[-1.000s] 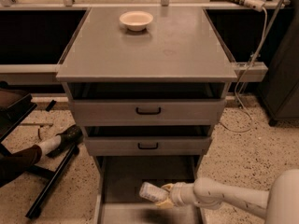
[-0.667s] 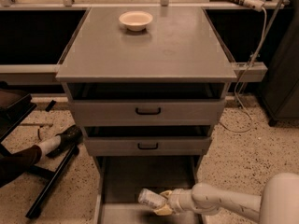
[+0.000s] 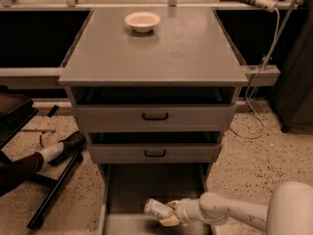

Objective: Place blue plastic bottle into bottom drawer

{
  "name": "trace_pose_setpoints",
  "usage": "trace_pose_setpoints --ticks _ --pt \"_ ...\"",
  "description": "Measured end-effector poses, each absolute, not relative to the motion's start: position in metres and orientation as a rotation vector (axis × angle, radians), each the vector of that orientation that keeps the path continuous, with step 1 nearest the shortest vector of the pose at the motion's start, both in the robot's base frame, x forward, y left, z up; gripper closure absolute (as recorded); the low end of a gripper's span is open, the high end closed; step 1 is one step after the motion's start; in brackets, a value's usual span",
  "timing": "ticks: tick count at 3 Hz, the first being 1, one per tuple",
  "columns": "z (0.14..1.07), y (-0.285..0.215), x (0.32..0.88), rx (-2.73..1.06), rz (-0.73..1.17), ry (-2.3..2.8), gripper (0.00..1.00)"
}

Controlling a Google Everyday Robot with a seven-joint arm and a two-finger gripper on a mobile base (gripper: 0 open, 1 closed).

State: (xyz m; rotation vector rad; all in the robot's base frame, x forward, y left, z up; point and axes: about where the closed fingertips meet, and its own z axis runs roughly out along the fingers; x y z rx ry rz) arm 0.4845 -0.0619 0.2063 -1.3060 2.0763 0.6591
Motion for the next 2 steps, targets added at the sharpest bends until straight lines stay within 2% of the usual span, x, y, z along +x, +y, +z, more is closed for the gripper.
trace_pose_setpoints --ticks 2 --pt "0.144 -0.064 0.503 -1.241 0.702 2.143 1.00"
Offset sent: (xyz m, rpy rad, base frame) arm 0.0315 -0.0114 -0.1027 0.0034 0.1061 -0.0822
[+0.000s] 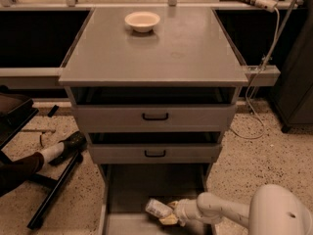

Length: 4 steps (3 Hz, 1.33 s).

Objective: Place blue plastic bottle into bottom drawer

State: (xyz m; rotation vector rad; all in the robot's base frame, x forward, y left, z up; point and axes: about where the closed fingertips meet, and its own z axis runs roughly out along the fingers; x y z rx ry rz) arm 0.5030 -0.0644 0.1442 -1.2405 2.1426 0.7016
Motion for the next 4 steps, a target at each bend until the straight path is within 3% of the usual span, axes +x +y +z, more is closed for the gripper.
trace_pose_setpoints --ticks 2,4 --pt "0.1176 -0.0657 0.5018 -1.221 0.730 2.192 1.00" --pt "0.1175 -0.0656 0.5018 -1.221 0.730 2.192 0.59"
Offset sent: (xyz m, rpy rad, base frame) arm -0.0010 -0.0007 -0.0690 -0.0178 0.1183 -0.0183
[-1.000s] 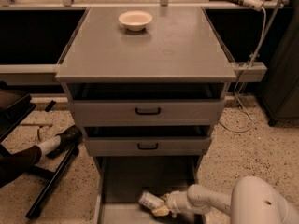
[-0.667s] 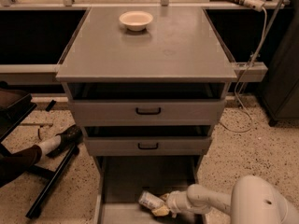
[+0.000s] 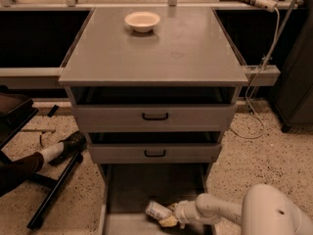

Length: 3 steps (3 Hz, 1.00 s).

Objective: Place blue plastic bottle into bottom drawer

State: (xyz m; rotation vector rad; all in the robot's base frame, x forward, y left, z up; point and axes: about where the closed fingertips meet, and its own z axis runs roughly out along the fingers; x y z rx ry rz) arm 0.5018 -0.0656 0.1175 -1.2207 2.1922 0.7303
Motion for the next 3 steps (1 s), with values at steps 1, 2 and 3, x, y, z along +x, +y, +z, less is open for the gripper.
trace_pose_setpoints --ticks 1,2,3 --pt "0.1175 -0.0656 0.5018 -1.221 0.730 2.192 0.36" --pt "0.1175 -0.0656 0.5018 -1.221 0.730 2.192 0.12" --pt "0.1175 -0.0655 0.5017 -1.221 0.731 2.192 0.00"
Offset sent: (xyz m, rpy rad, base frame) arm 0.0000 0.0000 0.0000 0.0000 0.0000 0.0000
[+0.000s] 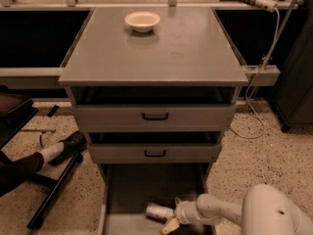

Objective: Place blue plastic bottle into bottom drawer

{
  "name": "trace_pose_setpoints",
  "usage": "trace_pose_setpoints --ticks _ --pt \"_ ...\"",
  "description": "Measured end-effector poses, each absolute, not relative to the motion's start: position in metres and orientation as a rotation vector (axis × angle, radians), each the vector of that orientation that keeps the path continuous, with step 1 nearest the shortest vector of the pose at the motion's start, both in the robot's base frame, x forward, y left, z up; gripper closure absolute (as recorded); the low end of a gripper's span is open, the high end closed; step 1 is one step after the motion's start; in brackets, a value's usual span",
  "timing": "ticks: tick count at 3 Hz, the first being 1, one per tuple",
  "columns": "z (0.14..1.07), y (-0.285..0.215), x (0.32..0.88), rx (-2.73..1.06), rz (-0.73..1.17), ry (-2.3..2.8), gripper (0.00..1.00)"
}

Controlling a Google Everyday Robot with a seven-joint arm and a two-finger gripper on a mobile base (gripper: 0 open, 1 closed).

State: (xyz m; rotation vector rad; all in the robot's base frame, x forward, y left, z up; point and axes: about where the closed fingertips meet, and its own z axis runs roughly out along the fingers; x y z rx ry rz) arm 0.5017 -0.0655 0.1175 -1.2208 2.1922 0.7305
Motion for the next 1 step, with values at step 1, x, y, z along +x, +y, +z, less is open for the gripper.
trace_pose_setpoints --ticks 1 --pt "0.1175 -0.0655 0.5017 -1.221 0.731 2.192 0.00"
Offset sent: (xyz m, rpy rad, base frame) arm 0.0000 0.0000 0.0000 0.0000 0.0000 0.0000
